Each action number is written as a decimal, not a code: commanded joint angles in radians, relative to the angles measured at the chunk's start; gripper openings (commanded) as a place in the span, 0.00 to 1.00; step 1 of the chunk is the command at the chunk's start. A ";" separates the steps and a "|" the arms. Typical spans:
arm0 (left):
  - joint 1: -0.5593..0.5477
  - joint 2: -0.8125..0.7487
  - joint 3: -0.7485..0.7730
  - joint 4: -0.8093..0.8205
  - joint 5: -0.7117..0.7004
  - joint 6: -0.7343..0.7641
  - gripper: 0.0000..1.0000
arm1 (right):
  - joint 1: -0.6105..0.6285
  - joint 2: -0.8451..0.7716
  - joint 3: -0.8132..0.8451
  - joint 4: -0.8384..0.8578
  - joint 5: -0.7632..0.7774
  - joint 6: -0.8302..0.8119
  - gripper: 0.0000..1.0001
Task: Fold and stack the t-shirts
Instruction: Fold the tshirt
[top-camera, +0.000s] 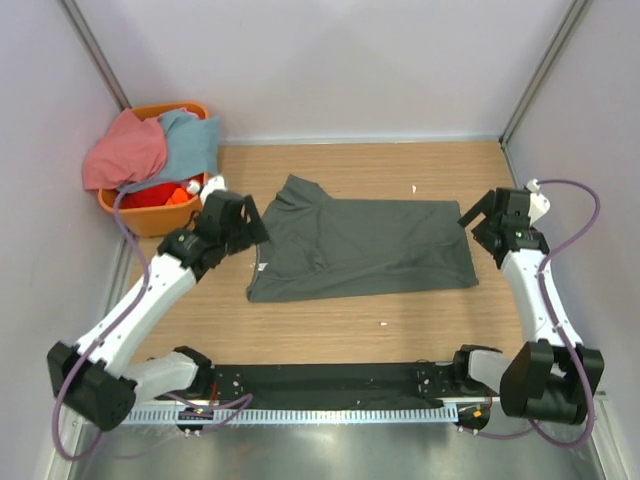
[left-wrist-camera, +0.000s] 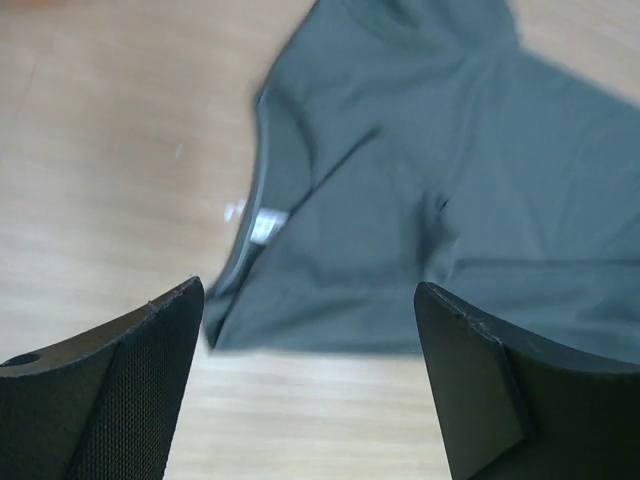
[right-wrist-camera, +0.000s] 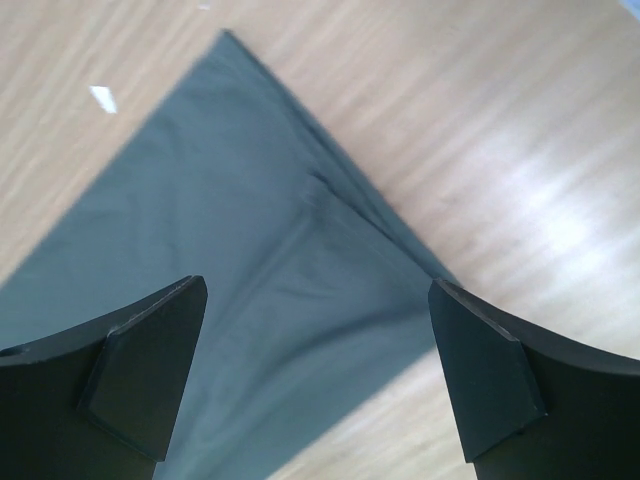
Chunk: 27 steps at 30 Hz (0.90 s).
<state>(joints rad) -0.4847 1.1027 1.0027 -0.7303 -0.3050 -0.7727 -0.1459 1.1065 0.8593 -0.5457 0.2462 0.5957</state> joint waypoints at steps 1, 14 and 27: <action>0.036 0.266 0.150 0.227 -0.057 0.137 0.87 | -0.001 0.113 0.098 0.058 -0.157 -0.051 1.00; 0.212 1.310 1.308 0.051 0.360 0.263 0.81 | 0.002 -0.005 0.061 0.024 -0.360 -0.122 1.00; 0.230 1.476 1.315 0.123 0.448 0.156 0.71 | 0.009 0.038 0.052 0.053 -0.364 -0.120 1.00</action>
<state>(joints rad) -0.2638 2.5729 2.3337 -0.6369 0.0937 -0.5766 -0.1429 1.1423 0.9039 -0.5236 -0.1074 0.4908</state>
